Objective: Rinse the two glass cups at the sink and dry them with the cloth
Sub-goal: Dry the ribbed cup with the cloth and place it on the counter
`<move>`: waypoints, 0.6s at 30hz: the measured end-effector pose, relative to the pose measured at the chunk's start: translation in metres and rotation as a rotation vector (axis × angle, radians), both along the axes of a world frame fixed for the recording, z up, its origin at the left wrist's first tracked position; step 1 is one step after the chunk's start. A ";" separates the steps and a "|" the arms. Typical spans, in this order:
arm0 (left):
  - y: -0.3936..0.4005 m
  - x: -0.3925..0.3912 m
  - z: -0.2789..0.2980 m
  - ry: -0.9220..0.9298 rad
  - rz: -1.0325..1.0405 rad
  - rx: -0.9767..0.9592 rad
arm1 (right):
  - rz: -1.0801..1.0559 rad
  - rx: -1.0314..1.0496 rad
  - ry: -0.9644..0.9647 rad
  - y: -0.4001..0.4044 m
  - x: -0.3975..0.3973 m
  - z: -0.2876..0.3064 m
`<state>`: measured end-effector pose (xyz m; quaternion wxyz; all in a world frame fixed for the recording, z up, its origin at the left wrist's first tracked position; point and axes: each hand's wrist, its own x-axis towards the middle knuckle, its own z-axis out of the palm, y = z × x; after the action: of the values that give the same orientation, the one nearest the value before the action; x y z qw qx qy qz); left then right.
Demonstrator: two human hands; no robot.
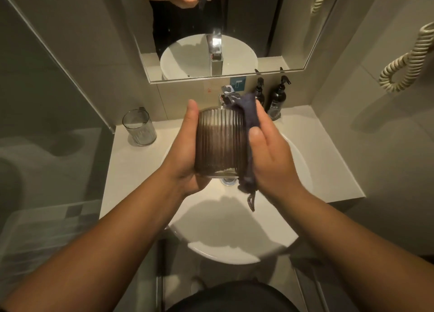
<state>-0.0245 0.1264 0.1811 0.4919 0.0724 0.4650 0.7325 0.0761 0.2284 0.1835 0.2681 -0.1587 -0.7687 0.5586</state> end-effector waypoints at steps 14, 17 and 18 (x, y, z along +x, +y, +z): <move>-0.003 -0.004 -0.008 -0.295 0.318 -0.068 | 0.091 0.865 0.019 -0.011 0.008 -0.011; -0.006 -0.003 -0.006 -0.383 0.312 -0.058 | 0.161 1.105 0.006 -0.021 0.002 -0.026; -0.007 -0.003 -0.006 -0.405 0.310 -0.054 | 0.170 1.142 0.036 -0.022 0.002 -0.029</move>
<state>-0.0277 0.1193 0.1754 0.4586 -0.1608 0.3819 0.7861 0.0784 0.2065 0.1543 0.2785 0.0830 -0.9537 0.0772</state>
